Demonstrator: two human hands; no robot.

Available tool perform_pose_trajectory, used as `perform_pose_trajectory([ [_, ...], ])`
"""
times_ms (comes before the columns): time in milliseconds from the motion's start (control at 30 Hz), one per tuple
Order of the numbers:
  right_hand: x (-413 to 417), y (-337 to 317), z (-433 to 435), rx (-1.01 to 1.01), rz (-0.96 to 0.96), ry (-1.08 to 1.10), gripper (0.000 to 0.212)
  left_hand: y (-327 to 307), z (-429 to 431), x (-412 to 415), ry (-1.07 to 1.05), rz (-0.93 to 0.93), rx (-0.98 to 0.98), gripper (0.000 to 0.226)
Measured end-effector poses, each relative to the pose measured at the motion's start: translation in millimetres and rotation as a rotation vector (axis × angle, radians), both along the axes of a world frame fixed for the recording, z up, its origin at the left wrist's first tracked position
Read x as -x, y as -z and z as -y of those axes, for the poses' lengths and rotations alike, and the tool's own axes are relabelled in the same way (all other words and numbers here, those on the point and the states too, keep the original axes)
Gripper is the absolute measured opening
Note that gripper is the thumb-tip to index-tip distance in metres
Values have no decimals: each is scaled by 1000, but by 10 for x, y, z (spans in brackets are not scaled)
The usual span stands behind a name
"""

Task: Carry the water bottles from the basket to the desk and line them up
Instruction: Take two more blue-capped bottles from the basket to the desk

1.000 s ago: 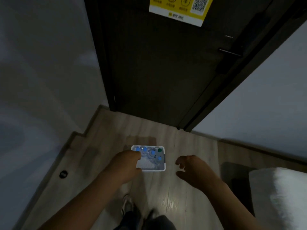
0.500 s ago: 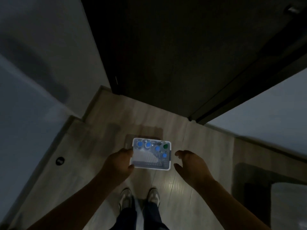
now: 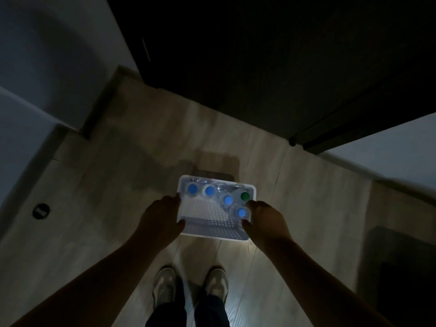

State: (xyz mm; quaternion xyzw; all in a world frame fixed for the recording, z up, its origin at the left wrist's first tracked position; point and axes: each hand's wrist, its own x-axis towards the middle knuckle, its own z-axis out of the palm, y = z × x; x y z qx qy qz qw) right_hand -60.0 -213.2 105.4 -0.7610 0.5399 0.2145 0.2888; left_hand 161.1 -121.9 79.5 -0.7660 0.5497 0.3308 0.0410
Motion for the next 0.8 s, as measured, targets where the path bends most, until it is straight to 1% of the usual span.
perform_pose_trajectory([
  [67, -16, 343, 27, -12, -3, -4, 34, 314, 43, 14, 19, 0, 16, 52],
  [167, -52, 794, 38, 2, 13, 24, 41, 724, 104, 42, 12, -7, 36, 56],
  [300, -109, 1238, 39, 32, 57, 52, 41, 1149, 162, 99, -28, -24, 41, 61],
  [433, -146, 1651, 67, 31, 16, 8, 45, 1563, 212, 105, -1, -7, 44, 70],
  [600, -151, 2000, 80, 49, 1, 27, 46, 1902, 334, 68, 90, 56, 65, 78],
  [733, -158, 2155, 109, 37, -31, 31, 52, 2032, 487, 48, 113, 52, 90, 74],
  [800, -167, 2205, 117, 34, -36, 44, 51, 2064, 536, 47, 128, 50, 99, 69],
])
